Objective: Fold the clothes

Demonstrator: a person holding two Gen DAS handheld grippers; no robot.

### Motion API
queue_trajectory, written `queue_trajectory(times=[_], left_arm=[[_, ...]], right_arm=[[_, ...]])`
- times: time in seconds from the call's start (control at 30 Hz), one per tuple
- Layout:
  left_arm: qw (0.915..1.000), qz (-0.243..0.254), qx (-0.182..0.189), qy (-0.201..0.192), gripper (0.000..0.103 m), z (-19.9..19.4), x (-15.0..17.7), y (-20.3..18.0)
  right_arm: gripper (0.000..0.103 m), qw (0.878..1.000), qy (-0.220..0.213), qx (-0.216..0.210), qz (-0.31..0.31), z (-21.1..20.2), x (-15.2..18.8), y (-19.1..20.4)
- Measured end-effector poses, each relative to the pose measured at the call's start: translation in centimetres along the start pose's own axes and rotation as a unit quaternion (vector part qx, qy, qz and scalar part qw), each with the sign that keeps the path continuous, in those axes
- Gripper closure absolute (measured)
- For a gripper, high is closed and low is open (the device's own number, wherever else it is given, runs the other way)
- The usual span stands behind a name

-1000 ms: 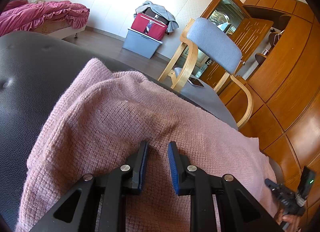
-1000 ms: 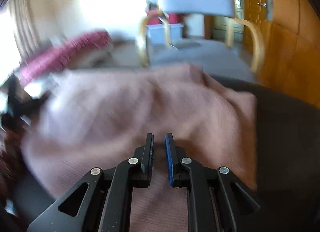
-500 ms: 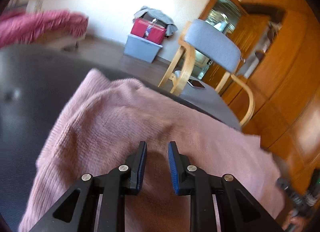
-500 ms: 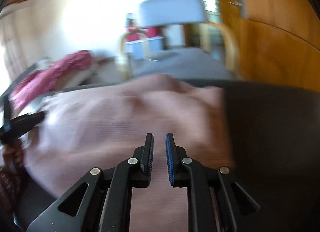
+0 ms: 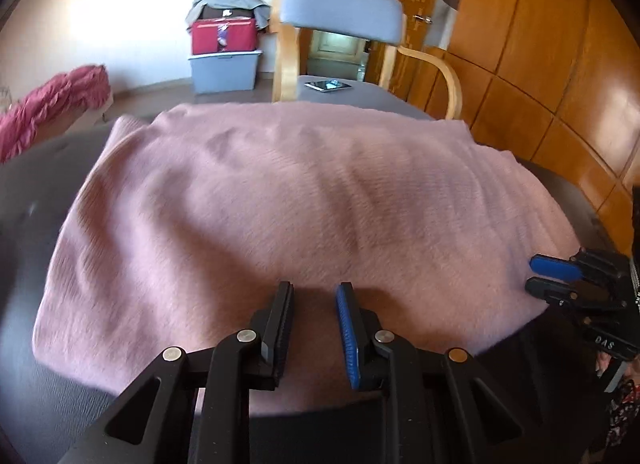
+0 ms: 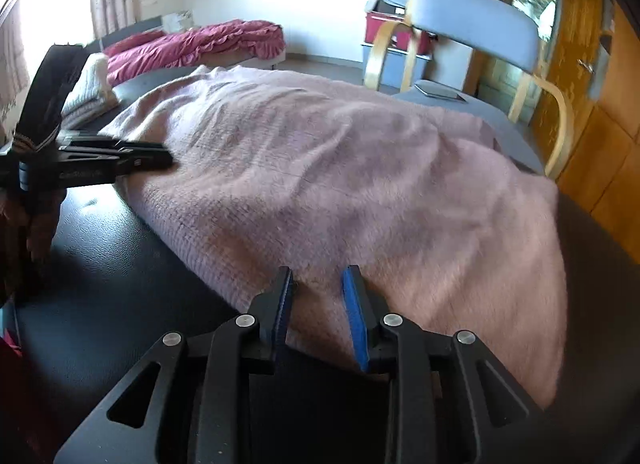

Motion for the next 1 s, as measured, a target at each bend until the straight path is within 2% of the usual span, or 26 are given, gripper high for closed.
queue_trajectory(times=[0.17,0.37,0.4,0.47,0.53,0.57,0.73,0.8,0.9,1.0], left_arm=[[0.9999,-0.009,-0.01,-0.009,0.082,-2.2,1.5,1.3],[0.9952,-0.025,-0.05,-0.081,0.082,-4.3,-0.4,5.2],[0.9941,-0.031,-0.076,-0.071,0.082,-4.0,-0.5,6.4],[0.9895,-0.079,-0.115,-0.035,0.082,-3.0,0.0,9.5],[0.9848,-0.148,-0.079,-0.046,0.082,-3.7,0.9,12.1],[0.9829,-0.157,-0.083,-0.047,0.084,-4.1,1.4,12.7],[0.9826,-0.142,-0.113,-0.041,0.086,-5.4,2.3,12.5],[0.9818,-0.144,-0.114,-0.046,0.086,-5.8,1.6,12.1],[0.9814,-0.152,-0.089,-0.076,0.085,-6.2,-1.7,10.9],[0.9851,-0.128,-0.066,-0.094,0.084,-5.5,-5.1,9.0]], right_arm=[[0.071,1.0,0.002,0.016,-0.004,-0.4,-0.1,0.6],[0.069,1.0,0.0,0.018,0.003,-0.2,-0.3,0.4],[0.069,1.0,-0.001,0.016,0.005,-0.2,-0.3,0.4],[0.069,1.0,-0.003,0.012,0.009,-0.3,-0.2,0.3],[0.068,1.0,-0.005,0.011,0.011,-0.2,-0.1,0.2],[0.068,1.0,-0.005,0.01,0.012,-0.2,-0.1,0.2],[0.068,1.0,-0.007,0.003,0.019,-0.1,-0.1,-0.1],[0.068,1.0,-0.007,0.0,0.021,-0.1,0.0,-0.3],[0.067,1.0,-0.008,0.003,0.019,0.0,-0.1,-0.4],[0.066,1.0,-0.008,0.005,0.014,0.1,-0.1,-0.4]])
Point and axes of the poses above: each gripper's, at about its wrist camera, not at the fingertips, and z roughly the way its jaws point, y to its left, x to its underside, the point moved 4 cm from there along z, roughly the way its jaws point, and after that the axes turned 5 degrees about x, right-handed, at the moved point
